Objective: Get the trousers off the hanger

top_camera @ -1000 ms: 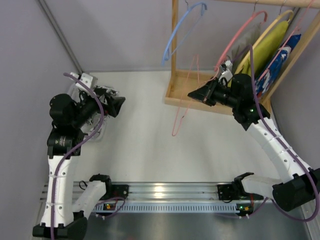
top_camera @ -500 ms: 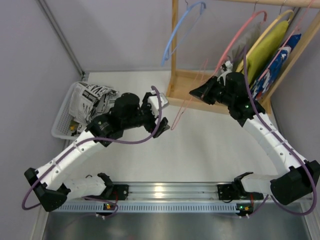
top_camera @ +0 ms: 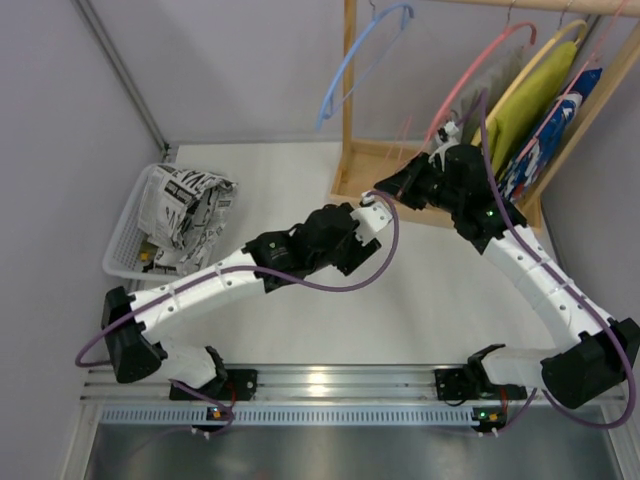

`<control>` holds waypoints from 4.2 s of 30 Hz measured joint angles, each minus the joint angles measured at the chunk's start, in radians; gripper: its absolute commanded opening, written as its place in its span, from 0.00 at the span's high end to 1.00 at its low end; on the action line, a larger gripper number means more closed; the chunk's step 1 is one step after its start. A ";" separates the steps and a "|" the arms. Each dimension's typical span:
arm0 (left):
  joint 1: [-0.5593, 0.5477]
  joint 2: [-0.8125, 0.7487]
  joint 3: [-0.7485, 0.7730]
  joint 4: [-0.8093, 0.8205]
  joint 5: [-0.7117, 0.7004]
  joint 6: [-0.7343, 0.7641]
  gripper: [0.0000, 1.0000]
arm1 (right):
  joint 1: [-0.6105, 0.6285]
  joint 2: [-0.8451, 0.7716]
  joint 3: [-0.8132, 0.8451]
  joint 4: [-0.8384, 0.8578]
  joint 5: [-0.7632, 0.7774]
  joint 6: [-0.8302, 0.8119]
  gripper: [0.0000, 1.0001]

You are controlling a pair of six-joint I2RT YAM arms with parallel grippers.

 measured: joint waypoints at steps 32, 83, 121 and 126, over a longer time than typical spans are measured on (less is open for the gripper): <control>0.008 -0.088 0.016 -0.025 -0.104 -0.079 1.00 | 0.008 -0.085 0.023 0.026 -0.031 -0.092 0.01; 0.490 0.602 1.212 -0.474 0.486 -0.031 1.00 | -0.409 -0.261 0.225 -0.140 -0.143 -0.330 0.01; 0.518 0.714 1.066 -0.148 0.402 -0.195 1.00 | -0.419 -0.321 0.160 -0.146 -0.133 -0.316 0.00; 0.546 0.710 1.067 -0.152 0.370 -0.250 1.00 | -0.419 -0.323 0.160 -0.147 -0.134 -0.316 0.01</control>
